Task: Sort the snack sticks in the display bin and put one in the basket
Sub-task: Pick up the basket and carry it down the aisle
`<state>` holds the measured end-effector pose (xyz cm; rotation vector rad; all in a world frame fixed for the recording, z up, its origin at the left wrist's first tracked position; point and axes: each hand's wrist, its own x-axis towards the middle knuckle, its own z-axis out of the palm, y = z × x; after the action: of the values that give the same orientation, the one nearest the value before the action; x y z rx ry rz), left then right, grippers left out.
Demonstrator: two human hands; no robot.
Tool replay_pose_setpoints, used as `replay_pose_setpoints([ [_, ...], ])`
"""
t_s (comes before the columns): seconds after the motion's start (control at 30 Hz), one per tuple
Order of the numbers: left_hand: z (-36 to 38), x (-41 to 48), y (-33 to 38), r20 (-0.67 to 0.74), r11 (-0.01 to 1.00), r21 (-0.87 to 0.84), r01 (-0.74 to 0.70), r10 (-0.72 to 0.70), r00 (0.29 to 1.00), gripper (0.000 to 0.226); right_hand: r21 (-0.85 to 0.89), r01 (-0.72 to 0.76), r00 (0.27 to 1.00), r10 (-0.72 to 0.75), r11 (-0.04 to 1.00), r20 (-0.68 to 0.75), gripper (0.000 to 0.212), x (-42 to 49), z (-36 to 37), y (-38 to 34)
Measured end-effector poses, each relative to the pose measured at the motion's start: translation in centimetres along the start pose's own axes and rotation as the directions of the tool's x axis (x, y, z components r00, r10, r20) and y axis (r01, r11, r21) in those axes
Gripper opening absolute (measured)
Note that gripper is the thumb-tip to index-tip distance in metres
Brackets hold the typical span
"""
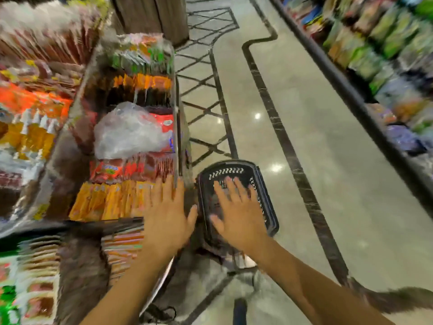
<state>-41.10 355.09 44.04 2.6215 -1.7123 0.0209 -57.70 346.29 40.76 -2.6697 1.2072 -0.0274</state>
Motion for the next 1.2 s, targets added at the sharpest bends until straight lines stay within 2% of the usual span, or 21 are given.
replay_pose_setpoints([
  [0.2, 0.2, 4.3, 12.2, 0.048, 0.984, -0.018, -0.179, 0.179, 0.983, 0.077, 0.007, -0.179, 0.984, 0.179, 0.984, 0.018, 0.082, -2.0, -1.8, 12.7],
  [0.43, 0.7, 6.7, 18.9, 0.153, 0.995, 0.008, -0.096, 0.094, 0.984, 0.079, 0.038, -0.132, 0.990, 0.130, 0.991, 0.053, 0.088, -0.5, -3.0, 20.9],
  [0.67, 2.7, 7.5, 18.9, 0.230, 0.998, 0.045, -0.032, 0.021, 0.973, 0.079, 0.072, -0.123, 0.977, 0.108, 0.990, 0.184, 0.080, 2.6, -1.8, 22.9],
  [0.97, 9.1, 10.3, 15.3, 0.327, 0.999, -0.031, 0.029, -0.018, 0.945, 0.076, 0.045, -0.203, 0.937, 0.181, 0.978, 0.300, 0.079, 6.5, 3.8, 22.6],
  [1.2, 18.3, 14.3, 10.5, 0.496, 0.996, -0.026, 0.087, -0.063, 0.866, 0.079, 0.022, -0.350, 0.841, 0.303, 0.937, 0.447, 0.081, 10.0, 12.0, 20.3],
])
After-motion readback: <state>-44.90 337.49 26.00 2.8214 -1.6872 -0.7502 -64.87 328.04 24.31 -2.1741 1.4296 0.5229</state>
